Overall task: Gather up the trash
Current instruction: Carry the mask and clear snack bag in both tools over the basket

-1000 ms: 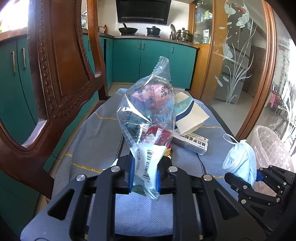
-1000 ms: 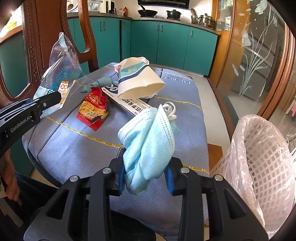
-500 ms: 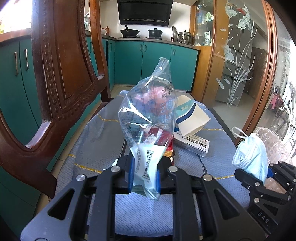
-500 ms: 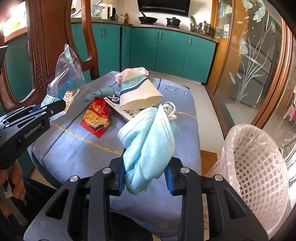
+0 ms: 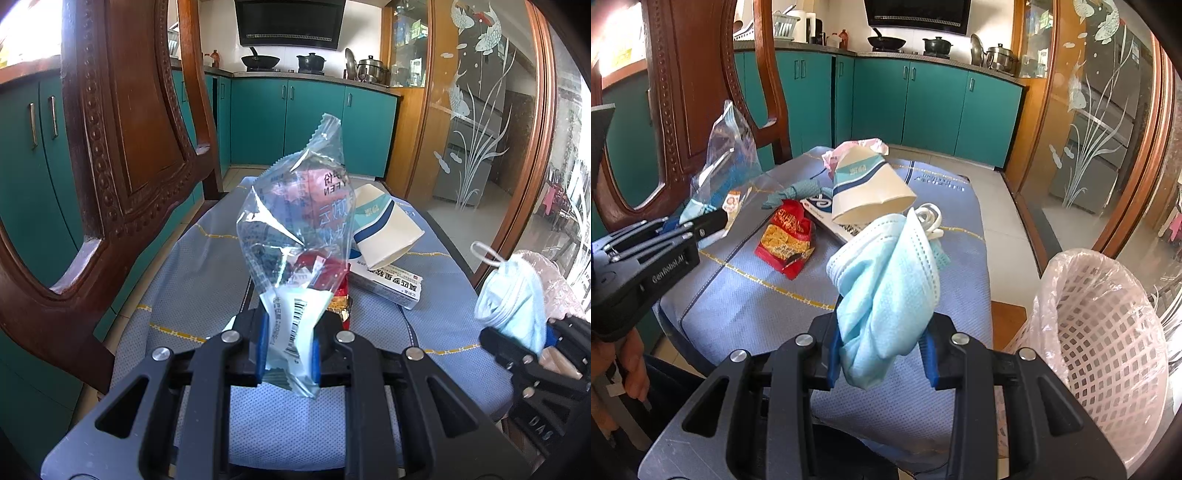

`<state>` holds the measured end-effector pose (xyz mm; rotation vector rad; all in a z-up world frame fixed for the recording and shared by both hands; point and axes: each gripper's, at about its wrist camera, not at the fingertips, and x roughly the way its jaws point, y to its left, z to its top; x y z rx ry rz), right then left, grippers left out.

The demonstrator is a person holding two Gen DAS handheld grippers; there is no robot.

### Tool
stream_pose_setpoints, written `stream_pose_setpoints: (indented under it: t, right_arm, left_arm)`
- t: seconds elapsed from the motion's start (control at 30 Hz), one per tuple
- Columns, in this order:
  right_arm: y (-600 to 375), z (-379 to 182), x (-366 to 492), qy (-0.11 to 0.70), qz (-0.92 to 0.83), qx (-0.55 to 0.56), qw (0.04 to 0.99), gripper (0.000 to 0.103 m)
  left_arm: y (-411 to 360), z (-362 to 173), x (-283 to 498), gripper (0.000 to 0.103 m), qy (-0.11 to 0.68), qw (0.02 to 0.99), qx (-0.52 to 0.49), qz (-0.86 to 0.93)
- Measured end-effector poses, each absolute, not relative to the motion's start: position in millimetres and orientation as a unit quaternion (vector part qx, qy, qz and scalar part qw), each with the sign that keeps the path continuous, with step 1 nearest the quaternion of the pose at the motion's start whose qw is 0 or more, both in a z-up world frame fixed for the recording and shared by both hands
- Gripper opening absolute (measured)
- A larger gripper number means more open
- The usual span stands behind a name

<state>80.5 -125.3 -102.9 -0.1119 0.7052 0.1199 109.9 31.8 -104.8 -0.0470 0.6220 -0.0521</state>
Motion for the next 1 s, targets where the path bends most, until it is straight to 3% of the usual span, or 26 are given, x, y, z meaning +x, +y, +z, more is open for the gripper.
stream_pose_setpoints:
  t: [0.53, 0.87, 1.0]
  right_arm:
    - [-209.7, -44.4, 49.7, 0.280, 0.041, 0.041, 0.958, 0.035]
    - [-303.6, -42.7, 16.4, 0.270, -0.062, 0.057, 0.959, 0.035]
    - [-338.8, -59.3, 5.5, 0.293, -0.104, 0.066, 0.948, 0.035]
  left_arm:
    - [14.9, -74.2, 90.9, 0.019, 0.291, 0.954, -0.044, -0.062]
    - [-74.3, -45.9, 70.7, 0.019, 0.273, 0.946, 0.014, -0.174]
    - [-112.9, -46.7, 72.1, 0.019, 0.297, 0.917, -0.010, -0.267]
